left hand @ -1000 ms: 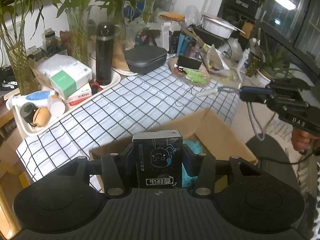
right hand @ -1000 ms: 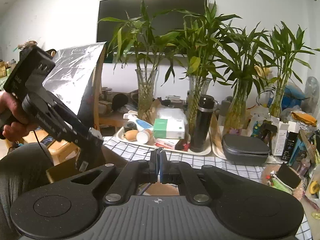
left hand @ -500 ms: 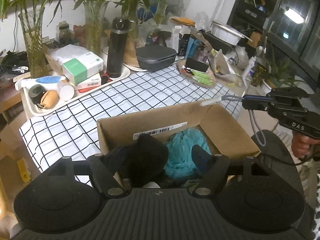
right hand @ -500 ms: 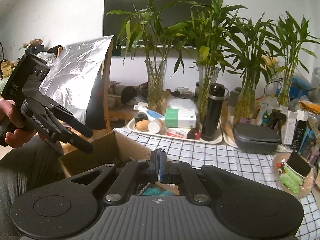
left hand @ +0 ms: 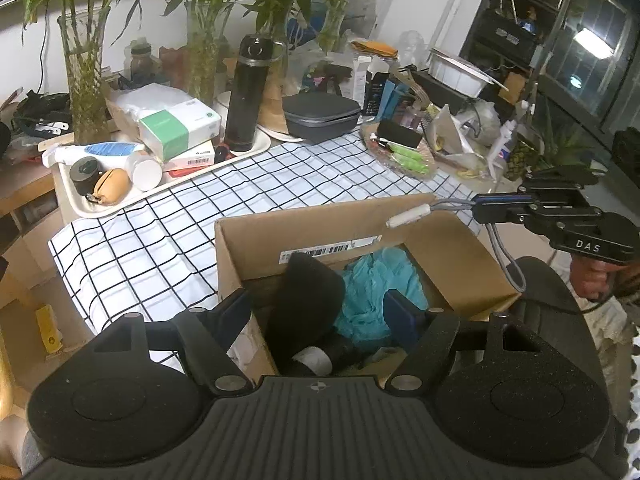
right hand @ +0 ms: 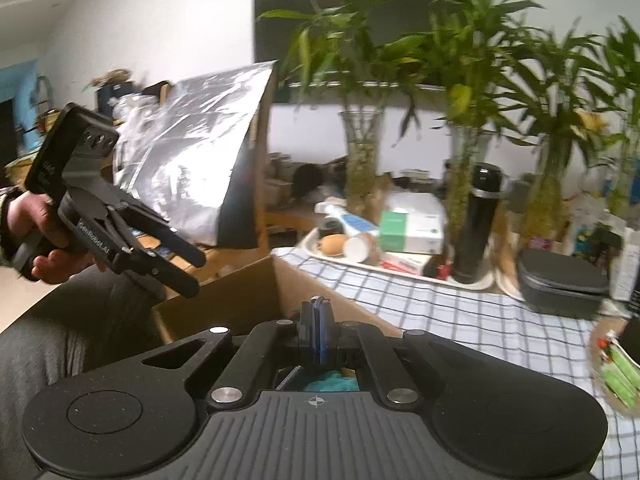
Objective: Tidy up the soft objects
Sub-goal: 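Open both tools over the box to drop the cable and packet inside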
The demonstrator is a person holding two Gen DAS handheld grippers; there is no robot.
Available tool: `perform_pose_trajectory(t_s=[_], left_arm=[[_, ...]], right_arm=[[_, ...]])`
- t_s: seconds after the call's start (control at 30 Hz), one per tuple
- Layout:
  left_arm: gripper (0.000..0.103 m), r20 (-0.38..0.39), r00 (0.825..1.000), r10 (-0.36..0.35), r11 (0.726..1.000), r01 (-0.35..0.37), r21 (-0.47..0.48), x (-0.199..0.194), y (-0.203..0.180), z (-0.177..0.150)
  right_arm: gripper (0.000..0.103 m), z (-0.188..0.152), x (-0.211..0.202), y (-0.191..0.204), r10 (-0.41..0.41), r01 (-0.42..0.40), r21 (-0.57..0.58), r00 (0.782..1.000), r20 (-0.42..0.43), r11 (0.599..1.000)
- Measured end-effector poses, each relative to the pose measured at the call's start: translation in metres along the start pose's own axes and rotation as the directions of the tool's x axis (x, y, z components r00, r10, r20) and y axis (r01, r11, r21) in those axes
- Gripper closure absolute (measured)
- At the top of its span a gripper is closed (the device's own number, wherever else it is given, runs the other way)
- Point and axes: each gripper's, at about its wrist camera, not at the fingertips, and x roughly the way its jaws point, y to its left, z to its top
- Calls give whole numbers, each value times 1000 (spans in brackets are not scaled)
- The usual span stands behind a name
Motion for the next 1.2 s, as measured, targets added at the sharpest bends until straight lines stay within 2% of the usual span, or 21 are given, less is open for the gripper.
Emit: perform_pose_trajectory(t_s=[0.13,0.2,0.27,0.33,0.37,0.43,0.63,0.73,0.8,0.87,0.93,1.0,1.03,1.13,1.2], left_arm=[[31,4,1000,9,1000,-9,-4,-2,2,-2],[31,10,1000,18,1000,-18,-9,-3,4,-3],[31,27,999,34,999,-33,-24,-6,6,-4],[31,40,998,44,998,-43,-45,-9,7,-4],[31,46,998,48,998,-46,-52,-9,7,-4],[31,57,996,61,997,-58,-60,-11,7,-4],[31,80,990,119,991,-114,-67,-18,4,-5],[31,75,979,190,980,-184,-78,-21,0,-6],[31,76,972,220,974,-215,-76,-22,-2,-5],[29,89,967,240,970,-235,-65,-25,-4,-6],[19,106,958,268,963,-264,-55,-28,-7,-8],[3,117,947,300,954,-297,-47,-30,-11,-10],[2,114,943,312,950,-309,-46,-30,-12,-10],[0,82,941,329,944,-326,-50,-29,-15,-13],[0,78,938,337,941,-333,-63,-28,-17,-16]], right_arm=[[97,1,12,-2,111,-112,-36,993,-46,993],[81,-2,19,-3,72,-76,-65,995,-68,995],[43,-5,23,-6,56,-61,-48,995,-88,997],[20,-8,21,-6,23,-25,-27,997,-74,999],[11,-9,19,-5,9,-10,-22,998,-64,1000],[0,-11,15,-4,-29,28,-13,998,-52,1000],[0,-16,10,4,-207,208,9,976,-72,978],[0,-20,3,10,-285,288,37,956,-70,957],[0,-22,1,16,-351,355,46,933,-81,934],[0,-24,-2,25,-437,441,40,895,-88,897],[0,-25,-6,33,-502,506,37,861,-79,862],[0,-27,-10,43,-567,570,31,820,-77,821],[0,-27,-10,48,-588,593,28,804,-89,805],[0,-28,-10,56,-602,612,39,786,-140,790],[0,-29,-10,60,-591,608,69,788,-170,791]])
